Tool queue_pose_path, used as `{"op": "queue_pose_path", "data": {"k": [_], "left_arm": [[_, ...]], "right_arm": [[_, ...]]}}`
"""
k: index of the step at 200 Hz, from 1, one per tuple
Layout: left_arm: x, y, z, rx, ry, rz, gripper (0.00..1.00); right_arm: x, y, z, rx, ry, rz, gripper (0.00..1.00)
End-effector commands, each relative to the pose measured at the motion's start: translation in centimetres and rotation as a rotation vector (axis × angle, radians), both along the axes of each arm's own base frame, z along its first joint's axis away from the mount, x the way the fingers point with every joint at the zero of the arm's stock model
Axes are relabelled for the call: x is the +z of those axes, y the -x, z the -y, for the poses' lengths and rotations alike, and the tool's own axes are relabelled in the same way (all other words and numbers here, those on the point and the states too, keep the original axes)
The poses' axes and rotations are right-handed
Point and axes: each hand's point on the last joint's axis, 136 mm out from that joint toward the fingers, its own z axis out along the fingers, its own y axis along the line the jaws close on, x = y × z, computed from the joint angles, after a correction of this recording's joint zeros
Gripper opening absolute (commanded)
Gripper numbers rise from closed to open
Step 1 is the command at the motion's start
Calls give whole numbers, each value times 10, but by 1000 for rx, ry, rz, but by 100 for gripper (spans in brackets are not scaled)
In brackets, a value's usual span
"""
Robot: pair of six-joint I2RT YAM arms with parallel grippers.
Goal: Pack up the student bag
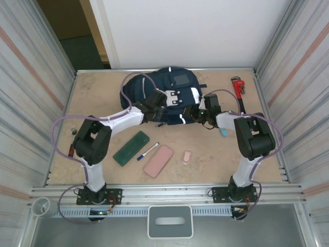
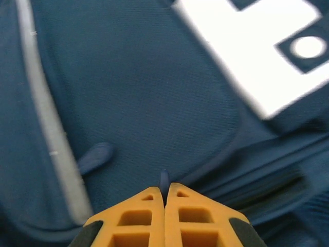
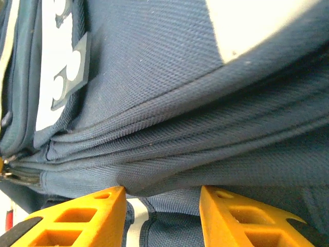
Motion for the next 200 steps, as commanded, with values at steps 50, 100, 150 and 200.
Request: {"op": "queue_pose_path", "data": {"k": [50,100,150,200], "left_arm": [[44,3,-14,70,227,68,0],[67,19,21,-8,357,61,0],[71,38,64,-124,399,52,0],[58,48,72,-158,362,29,0]], "right_arm": [[46,9,14,50,141,54,55],[48,25,-11,-86,64,-12,66],[30,10,-30,-142,-25,-85,69],[4,-4,-17,-191,52,-84,49]]}}
